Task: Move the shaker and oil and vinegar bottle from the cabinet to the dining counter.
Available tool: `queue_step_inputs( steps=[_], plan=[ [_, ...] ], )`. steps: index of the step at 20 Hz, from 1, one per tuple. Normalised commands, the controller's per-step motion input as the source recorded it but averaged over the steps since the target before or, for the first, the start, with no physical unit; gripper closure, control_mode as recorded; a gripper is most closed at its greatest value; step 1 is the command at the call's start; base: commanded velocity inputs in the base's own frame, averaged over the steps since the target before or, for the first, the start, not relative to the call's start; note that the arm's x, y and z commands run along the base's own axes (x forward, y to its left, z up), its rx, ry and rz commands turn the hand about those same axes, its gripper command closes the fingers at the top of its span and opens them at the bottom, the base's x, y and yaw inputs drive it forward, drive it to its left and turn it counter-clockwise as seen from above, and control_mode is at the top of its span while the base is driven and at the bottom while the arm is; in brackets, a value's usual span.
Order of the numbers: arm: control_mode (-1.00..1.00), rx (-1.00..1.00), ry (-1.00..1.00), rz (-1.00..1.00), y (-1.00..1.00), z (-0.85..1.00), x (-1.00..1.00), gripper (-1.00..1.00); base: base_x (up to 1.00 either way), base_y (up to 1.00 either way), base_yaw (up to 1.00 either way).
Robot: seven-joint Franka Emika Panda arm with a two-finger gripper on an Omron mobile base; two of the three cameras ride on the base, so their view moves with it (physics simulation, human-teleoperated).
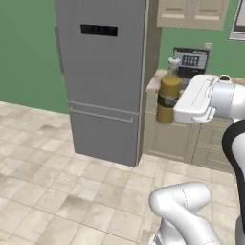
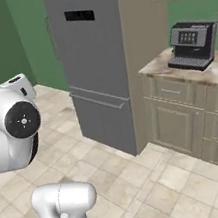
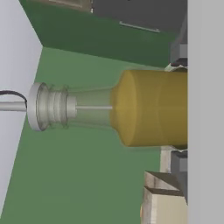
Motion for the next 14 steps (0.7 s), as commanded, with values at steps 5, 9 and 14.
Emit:
queue_step_inputs(
  steps=[5,9,14],
  plan=[
    [1.00,0.00,0.00,0.00,0.00,0.00,0.00,1.00,0.16,-0.04,0.41],
    [1.00,0.00,0.00,0.00,0.00,0.00,0.00,1.00,0.13,-0.02,0.43],
    [1.00,0.00,0.00,0.00,0.00,0.00,0.00,1.00,0.17,-0.02,0.41]
  ],
)
